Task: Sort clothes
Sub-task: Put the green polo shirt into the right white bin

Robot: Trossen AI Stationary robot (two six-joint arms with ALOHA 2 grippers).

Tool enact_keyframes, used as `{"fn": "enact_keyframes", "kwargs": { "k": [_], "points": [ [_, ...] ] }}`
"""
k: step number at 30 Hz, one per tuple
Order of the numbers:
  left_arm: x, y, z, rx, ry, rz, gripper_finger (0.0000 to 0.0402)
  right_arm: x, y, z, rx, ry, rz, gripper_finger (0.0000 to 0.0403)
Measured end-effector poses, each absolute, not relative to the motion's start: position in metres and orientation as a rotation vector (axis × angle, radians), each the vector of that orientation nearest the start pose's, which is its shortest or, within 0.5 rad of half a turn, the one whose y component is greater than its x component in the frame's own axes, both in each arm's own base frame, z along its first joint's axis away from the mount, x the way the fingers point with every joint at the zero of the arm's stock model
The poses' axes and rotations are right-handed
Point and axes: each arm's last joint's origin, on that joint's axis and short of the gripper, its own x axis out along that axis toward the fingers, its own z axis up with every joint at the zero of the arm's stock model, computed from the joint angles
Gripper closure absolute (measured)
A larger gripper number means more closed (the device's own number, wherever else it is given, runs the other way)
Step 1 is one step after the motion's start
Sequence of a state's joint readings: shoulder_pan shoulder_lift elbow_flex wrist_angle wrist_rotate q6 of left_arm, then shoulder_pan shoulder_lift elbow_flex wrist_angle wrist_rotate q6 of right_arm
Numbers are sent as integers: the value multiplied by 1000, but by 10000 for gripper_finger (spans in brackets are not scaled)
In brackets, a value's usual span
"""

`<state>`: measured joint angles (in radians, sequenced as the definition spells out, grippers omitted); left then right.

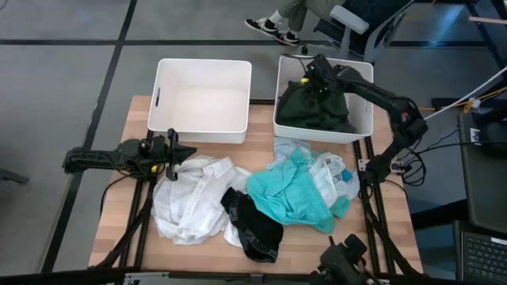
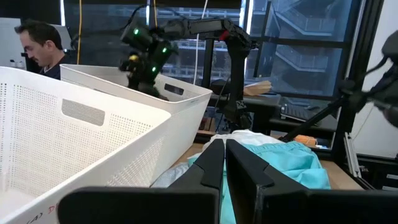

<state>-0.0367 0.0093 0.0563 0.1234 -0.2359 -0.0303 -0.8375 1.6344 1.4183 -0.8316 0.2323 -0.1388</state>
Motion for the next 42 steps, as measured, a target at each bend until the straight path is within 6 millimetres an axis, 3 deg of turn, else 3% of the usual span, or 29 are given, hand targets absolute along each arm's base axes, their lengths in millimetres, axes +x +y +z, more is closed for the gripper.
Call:
{"fn": "enact_keyframes", "kwargs": {
  "k": [5,9,14,16,22,30,38,42],
  "points": [
    [93,3,194,-53,-172,196,393,208,-241,325,189,1036,-908,194],
    [93,3,194,-53,-172,196,393,199,-229,342,205,1027,-880,194],
    [93,3,194,-53,-172,196,393,190,-217,350,235,1101,-786,194],
    [93,3,194,-53,-173,197,393,189,-218,354,210,1089,-832,194],
    [93,3,194,-53,-173,197,393,195,-226,365,163,923,-930,193],
    [93,3,194,-54,-175,197,393,208,-235,380,144,678,-860,194],
    [92,3,198,-59,-215,196,393,207,-232,382,129,679,-816,194],
    [92,3,197,-76,-215,194,393,198,-220,398,150,739,-763,194]
  ]
}}
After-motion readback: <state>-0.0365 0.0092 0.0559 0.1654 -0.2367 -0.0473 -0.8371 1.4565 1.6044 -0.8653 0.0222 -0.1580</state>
